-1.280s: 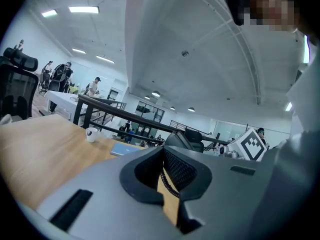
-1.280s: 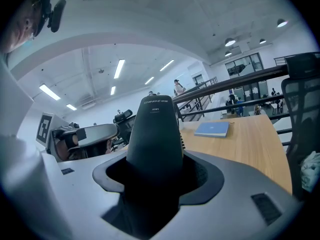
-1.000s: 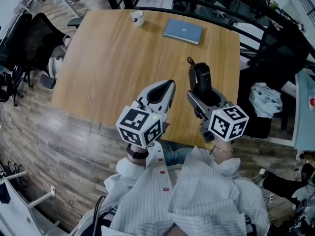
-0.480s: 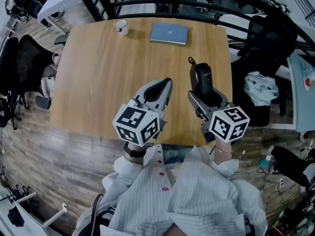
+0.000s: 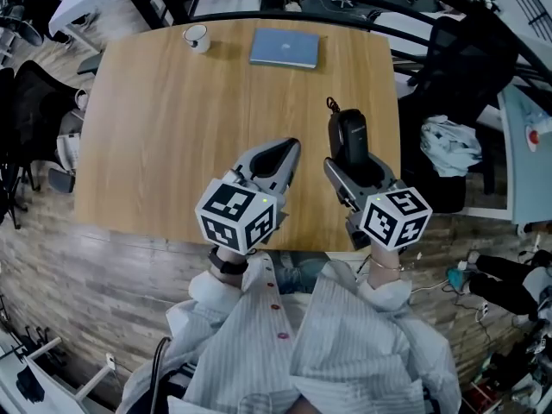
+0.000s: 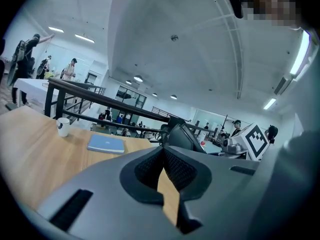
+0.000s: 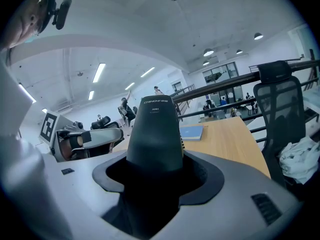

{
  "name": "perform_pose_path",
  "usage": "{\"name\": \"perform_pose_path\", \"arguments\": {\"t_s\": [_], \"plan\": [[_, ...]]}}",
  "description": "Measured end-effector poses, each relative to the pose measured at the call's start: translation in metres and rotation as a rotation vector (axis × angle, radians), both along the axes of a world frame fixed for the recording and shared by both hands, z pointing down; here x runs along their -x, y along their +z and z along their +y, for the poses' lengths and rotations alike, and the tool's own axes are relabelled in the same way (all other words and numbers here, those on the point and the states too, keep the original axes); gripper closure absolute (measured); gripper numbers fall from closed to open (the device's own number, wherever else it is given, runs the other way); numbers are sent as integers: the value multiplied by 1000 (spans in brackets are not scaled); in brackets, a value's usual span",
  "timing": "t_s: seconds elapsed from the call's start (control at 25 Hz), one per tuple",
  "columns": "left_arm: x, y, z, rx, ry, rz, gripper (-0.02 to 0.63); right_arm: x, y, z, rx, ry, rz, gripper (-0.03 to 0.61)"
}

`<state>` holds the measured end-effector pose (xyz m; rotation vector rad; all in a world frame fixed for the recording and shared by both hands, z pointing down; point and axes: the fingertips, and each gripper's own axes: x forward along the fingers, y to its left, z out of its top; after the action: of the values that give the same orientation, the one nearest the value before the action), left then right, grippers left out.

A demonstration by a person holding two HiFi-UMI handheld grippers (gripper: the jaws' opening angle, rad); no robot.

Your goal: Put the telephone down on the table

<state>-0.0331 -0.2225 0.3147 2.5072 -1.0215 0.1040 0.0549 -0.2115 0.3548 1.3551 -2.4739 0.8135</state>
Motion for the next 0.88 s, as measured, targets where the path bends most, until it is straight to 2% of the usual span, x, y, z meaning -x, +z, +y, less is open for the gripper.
{"name": "perform_pose_path", "arguments": {"t_s": [0.28,0.88], "plan": [[-2,33,-8,72,24,-19,603,8,33,-7,67,-2,9,288],[3,110,-27,176,13,-42,603,8,118,-24,192,20,9,288]]}}
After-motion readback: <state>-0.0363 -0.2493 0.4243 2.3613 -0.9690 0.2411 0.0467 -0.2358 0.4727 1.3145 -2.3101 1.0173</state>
